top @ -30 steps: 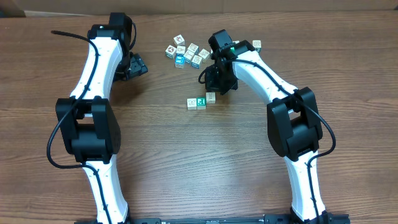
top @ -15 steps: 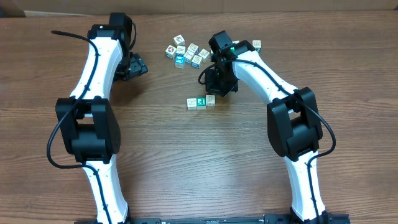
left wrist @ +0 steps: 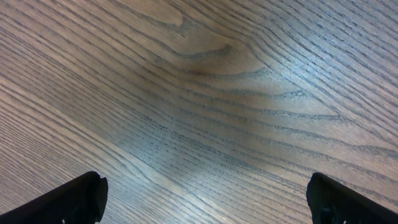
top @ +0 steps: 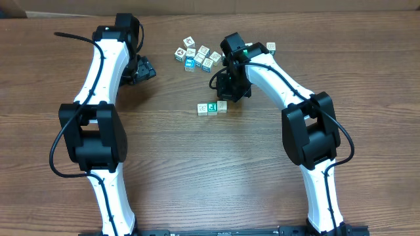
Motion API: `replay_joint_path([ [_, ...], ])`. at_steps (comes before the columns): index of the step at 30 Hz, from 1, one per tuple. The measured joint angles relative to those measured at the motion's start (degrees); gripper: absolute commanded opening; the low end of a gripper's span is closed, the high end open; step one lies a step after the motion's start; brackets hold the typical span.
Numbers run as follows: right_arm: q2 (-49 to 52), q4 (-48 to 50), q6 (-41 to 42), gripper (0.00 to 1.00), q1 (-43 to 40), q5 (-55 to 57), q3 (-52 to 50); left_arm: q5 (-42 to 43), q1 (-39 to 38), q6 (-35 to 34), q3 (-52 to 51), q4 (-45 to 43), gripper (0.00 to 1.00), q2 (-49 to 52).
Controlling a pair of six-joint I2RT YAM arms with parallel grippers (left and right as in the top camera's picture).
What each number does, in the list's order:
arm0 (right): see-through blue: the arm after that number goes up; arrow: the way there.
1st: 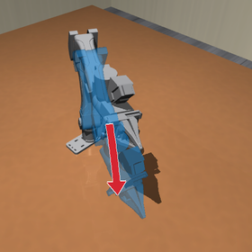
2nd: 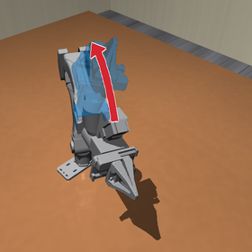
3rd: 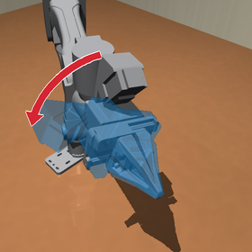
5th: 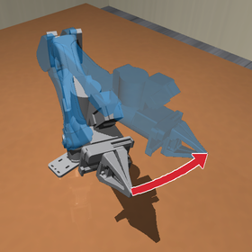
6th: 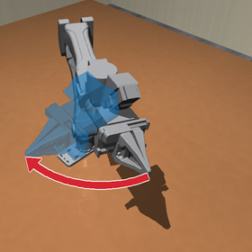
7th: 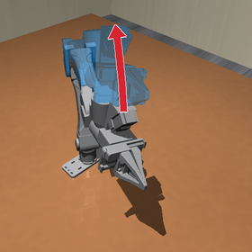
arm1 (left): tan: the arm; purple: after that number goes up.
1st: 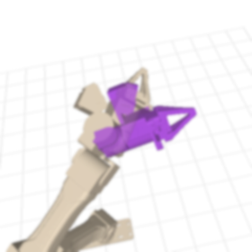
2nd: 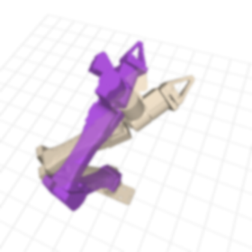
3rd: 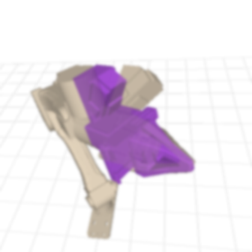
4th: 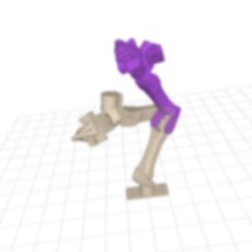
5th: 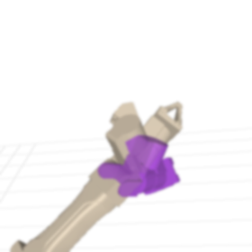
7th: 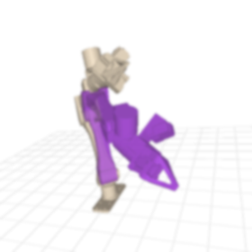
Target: Form a horizontal line
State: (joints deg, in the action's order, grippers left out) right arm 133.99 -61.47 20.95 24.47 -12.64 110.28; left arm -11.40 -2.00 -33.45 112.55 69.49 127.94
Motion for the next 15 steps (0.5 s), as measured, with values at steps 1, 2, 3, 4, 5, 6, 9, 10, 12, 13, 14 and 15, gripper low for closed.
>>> replay_joint_path([
  [1,0.0,-0.2,0.0,0.04,0.0,0.0,0.0,0.0,0.0,0.0,0.0,0.0,1.00,0.0],
  [2,0.0,-0.3,0.0,0.04,0.0,0.0,0.0,0.0,0.0,0.0,0.0,0.0,1.00,0.0],
  [3,0.0,-0.5,-0.1,0.04,0.0,0.0,0.0,0.0,0.0,0.0,0.0,0.0,1.00,0.0],
  [4,0.0,-0.6,-0.2,0.04,0.0,0.0,0.0,0.0,0.0,0.0,0.0,0.0,1.00,0.0],
  [5,0.0,-0.8,-0.3,0.04,0.0,0.0,0.0,0.0,0.0,0.0,0.0,0.0,1.00,0.0],
  [6,0.0,-0.9,-0.4,0.04,0.0,0.0,0.0,0.0,0.0,0.0,0.0,0.0,1.00,0.0],
  [9,0.0,-1.1,-0.6,0.04,0.0,0.0,0.0,0.0,0.0,0.0,0.0,0.0,1.00,0.0],
  [10,0.0,-1.1,-0.6,0.04,0.0,0.0,0.0,0.0,0.0,0.0,0.0,0.0,1.00,0.0],
  [12,0.0,-1.1,-0.7,0.04,0.0,0.0,0.0,0.0,0.0,0.0,0.0,0.0,1.00,0.0],
  [13,0.0,-1.1,-0.7,0.04,0.0,0.0,0.0,0.0,0.0,0.0,0.0,0.0,1.00,0.0],
  [14,0.0,-1.1,-0.7,0.04,0.0,0.0,0.0,0.0,0.0,0.0,0.0,0.0,1.00,0.0],
  [15,0.0,-1.0,-0.7,0.04,0.0,0.0,0.0,0.0,0.0,0.0,0.0,0.0,1.00,0.0],
])
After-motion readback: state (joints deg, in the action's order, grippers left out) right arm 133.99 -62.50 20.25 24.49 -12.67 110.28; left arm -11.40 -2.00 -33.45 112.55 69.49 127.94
